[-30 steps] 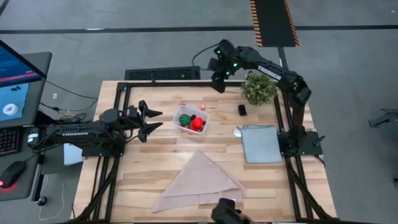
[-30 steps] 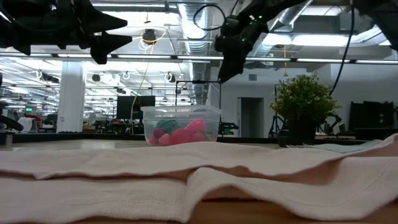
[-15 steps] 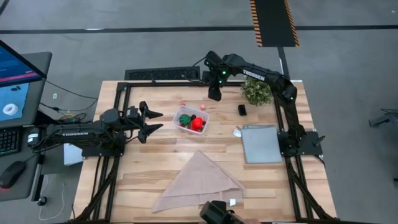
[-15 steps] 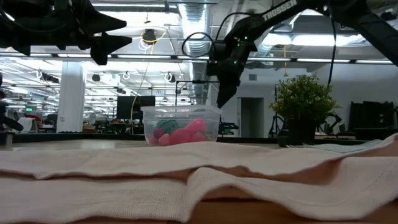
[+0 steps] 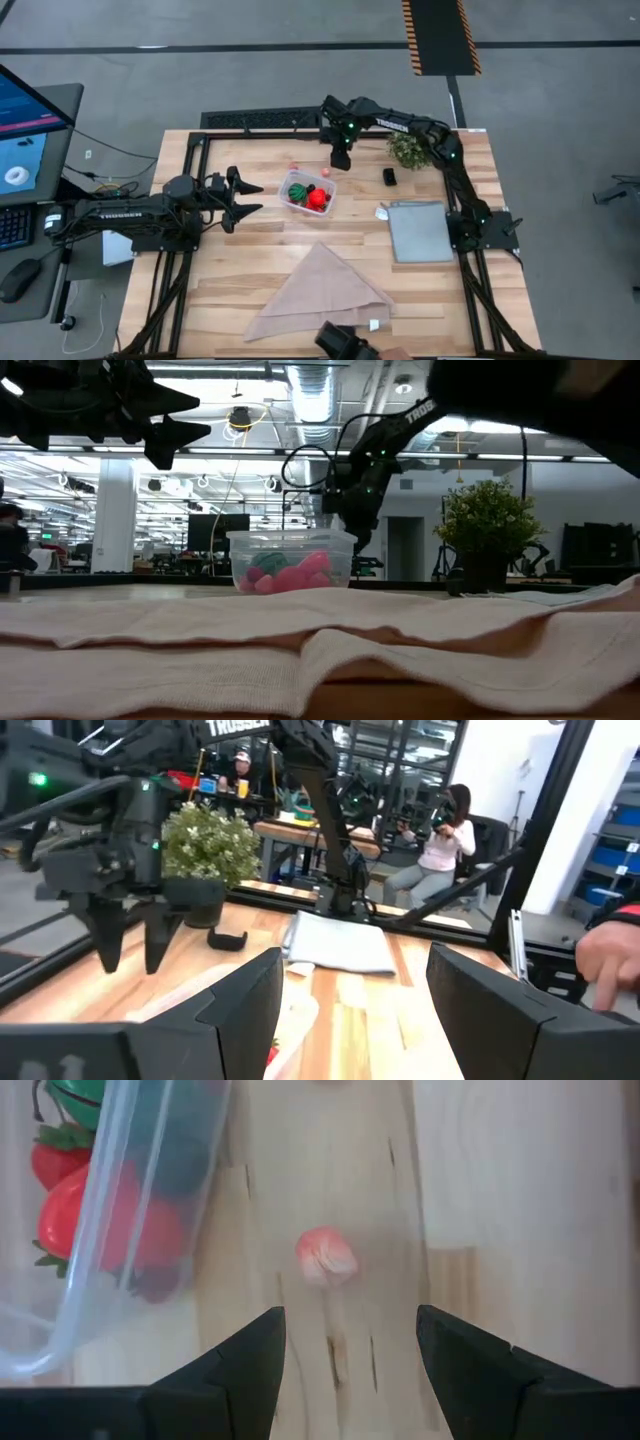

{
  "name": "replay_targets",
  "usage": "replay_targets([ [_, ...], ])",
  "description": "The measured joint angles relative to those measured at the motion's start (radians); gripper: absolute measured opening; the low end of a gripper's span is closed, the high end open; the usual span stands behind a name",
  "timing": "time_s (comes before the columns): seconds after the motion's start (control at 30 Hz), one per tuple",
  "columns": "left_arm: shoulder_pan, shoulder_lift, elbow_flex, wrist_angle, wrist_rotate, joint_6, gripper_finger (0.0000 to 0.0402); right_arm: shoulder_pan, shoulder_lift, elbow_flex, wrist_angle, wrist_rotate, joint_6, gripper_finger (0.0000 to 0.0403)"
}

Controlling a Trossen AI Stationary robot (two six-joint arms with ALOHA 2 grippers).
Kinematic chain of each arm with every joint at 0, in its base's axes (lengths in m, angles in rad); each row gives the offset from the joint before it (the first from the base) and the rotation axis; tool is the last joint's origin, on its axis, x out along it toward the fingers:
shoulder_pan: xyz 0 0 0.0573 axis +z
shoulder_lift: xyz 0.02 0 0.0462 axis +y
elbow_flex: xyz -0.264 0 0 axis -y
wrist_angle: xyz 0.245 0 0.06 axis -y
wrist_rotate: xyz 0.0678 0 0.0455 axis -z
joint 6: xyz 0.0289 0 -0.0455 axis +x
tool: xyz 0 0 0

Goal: Pick and placing Produce into tupperware
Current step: Put the right peach into the transparent bin

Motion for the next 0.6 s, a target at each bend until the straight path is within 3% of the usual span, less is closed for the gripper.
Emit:
replay_targets([
  [0.13,0.000,0.000,0.000,-0.005,0.002,-0.002,0.0236,0.009,0.025,-0.001,0.012,-0.039,0.000,0.0248],
  [0.6,0.000,0.000,0.000,-0.032,0.050,-0.030,0.0236,0.039,0.039,-0.001,0.008,-0.029,-0.012,0.0248],
])
